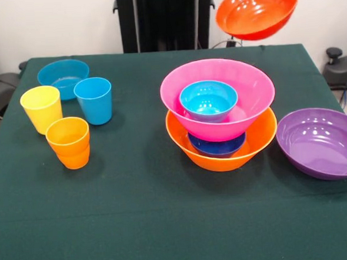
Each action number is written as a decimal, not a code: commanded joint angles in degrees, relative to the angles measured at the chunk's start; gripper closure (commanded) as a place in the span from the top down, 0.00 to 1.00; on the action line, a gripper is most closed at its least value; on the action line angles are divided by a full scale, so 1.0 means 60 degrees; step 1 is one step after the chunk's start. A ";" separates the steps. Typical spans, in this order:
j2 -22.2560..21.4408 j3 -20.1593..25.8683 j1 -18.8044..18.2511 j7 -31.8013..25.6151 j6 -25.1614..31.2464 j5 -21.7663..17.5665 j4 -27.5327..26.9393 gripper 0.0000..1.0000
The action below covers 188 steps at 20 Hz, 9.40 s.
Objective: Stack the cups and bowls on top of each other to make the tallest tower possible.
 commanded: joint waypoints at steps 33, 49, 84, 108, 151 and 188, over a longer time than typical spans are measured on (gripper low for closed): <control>0.0997 0.2017 -0.2782 -0.0995 0.2907 -0.1511 -0.4156 0.00; 0.1241 0.1826 -0.3214 -0.1043 0.3190 -0.3024 -0.4460 0.00; 0.1881 0.1506 -0.3129 -0.0423 0.2822 -0.4224 -0.4820 0.00; 0.1979 0.1417 -0.3171 -0.0395 0.2747 -0.4444 -0.4733 0.00; 0.1337 0.4524 -0.5935 -0.1979 0.3259 -0.2435 -0.2685 1.00; 0.4570 0.7631 -1.0280 -0.8277 0.7893 -0.4409 -0.7164 1.00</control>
